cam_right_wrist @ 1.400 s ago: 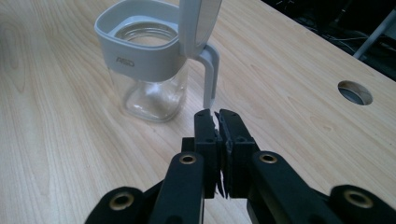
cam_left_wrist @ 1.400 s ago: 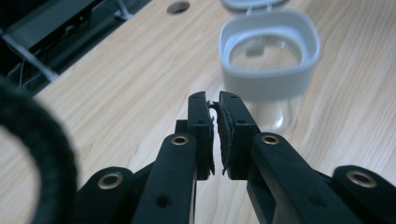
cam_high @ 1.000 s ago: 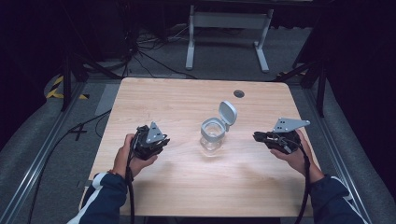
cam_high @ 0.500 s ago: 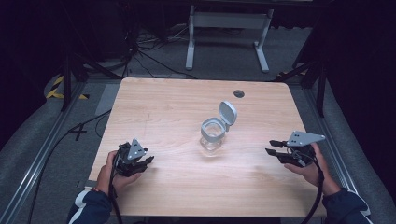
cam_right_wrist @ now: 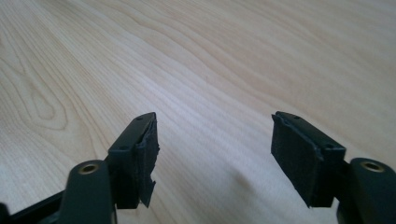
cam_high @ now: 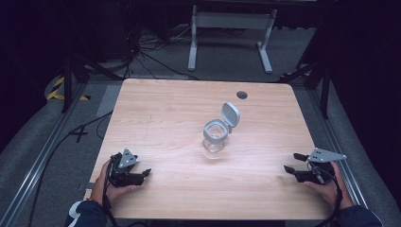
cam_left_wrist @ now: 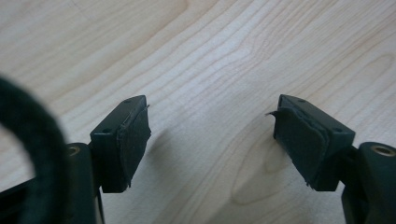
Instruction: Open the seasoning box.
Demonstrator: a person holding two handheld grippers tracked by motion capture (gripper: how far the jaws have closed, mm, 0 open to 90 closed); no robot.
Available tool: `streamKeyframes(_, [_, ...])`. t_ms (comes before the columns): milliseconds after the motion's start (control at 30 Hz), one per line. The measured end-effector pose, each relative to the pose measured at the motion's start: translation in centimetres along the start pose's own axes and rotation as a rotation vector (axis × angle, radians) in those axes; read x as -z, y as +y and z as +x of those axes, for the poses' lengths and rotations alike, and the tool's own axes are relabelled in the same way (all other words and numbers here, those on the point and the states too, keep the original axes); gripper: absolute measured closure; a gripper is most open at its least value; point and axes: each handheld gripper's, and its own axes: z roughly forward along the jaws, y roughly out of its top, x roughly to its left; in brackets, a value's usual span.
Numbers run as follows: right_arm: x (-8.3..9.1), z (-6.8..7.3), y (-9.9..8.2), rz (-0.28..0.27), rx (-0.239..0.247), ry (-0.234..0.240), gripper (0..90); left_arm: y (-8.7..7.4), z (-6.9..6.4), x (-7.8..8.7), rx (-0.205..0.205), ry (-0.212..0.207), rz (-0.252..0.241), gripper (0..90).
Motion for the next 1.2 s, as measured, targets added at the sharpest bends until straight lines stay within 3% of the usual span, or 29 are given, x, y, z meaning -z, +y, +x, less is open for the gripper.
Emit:
streamKeyframes(33, [-0.2,-0.1,-0.7,0.024,-0.04,0.0,30.1,-0.3,0.4,-0.1,0.055,-0.031,0.004,21.6])
streamKeyframes(100, [-0.4,-0.1,-1.0,0.044,-0.041,-0.008,29.8,-0.2,0.6,0.0,0.037,-0.016,0.013,20.3])
streamKeyframes(233, [-0.8,0.1,-1.7,0.048,-0.041,0.002,26.7,-0.3,0.5,0.1,0.053,-0.002,0.013,18.7])
streamKeyframes(267, [-0.8,0.1,-1.7,0.05,-0.045,-0.004,25.3,-0.4,0.4,0.0,0.077,-0.005,0.011,18.0])
streamKeyframes(400, [-0.9,-0.1,-1.7,0.058,-0.063,0.006,24.6,-0.4,0.4,0.0,0.08,0.002,0.009,16.4])
streamKeyframes(633, [-0.8,0.0,-1.8,0.057,-0.06,0.0,24.4,-0.4,0.4,0.0,0.08,0.007,0.004,16.1])
streamKeyframes(667, [-0.8,0.0,-1.8,0.057,-0.06,0.0,24.4,-0.4,0.4,0.0,0.065,0.011,0.009,16.1])
streamKeyframes(1200, [-0.8,0.0,-1.8,0.057,-0.063,0.002,24.3,-0.4,0.4,0.0,0.078,0.016,0.011,15.1])
